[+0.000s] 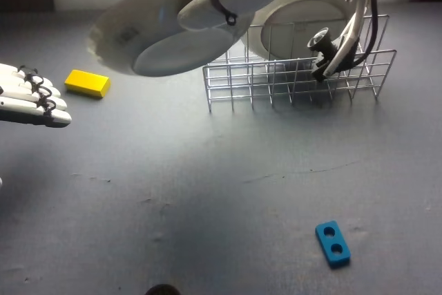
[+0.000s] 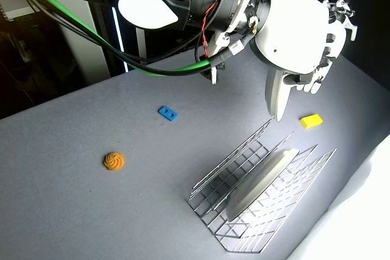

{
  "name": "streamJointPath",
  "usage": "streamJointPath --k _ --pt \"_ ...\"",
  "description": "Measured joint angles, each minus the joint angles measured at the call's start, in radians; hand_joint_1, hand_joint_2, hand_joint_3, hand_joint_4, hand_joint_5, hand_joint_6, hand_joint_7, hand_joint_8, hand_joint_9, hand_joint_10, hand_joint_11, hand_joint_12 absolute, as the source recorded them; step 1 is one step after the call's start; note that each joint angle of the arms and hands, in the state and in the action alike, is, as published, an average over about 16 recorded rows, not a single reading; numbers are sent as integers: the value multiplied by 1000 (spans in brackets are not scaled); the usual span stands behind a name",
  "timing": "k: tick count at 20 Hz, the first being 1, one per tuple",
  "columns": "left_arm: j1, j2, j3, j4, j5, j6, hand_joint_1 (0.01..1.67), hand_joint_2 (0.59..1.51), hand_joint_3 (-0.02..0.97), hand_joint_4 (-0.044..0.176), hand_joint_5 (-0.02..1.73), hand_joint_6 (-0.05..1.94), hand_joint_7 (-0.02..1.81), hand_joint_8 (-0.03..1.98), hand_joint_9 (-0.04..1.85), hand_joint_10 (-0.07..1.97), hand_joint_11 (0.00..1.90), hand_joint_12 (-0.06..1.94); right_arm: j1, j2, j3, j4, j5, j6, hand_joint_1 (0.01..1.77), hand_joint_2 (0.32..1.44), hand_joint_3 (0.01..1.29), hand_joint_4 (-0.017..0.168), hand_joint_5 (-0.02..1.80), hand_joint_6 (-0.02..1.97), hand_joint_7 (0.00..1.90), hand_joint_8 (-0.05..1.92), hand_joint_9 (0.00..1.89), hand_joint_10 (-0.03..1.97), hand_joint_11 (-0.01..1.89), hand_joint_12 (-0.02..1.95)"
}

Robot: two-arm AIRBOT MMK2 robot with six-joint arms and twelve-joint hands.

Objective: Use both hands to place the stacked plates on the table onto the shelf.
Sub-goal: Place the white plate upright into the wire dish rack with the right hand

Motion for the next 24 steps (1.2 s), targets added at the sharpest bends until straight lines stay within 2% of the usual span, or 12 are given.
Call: streamJointPath --k 9,24 --pt "-1 -1 -1 5 0 0 14 1120 21 2 20 11 18 7 21 -57 17 14 -18 19 3 5 44 -1 1245 999 15 6 1001 793 1101 785 1292 8 835 937" --pt "-5 -2 -1 15 0 0 14 1119 21 2 20 11 19 6 21 -57 18 14 -19 25 3 8 49 -3 1245 1004 16 6 995 823 1130 734 1305 17 853 993"
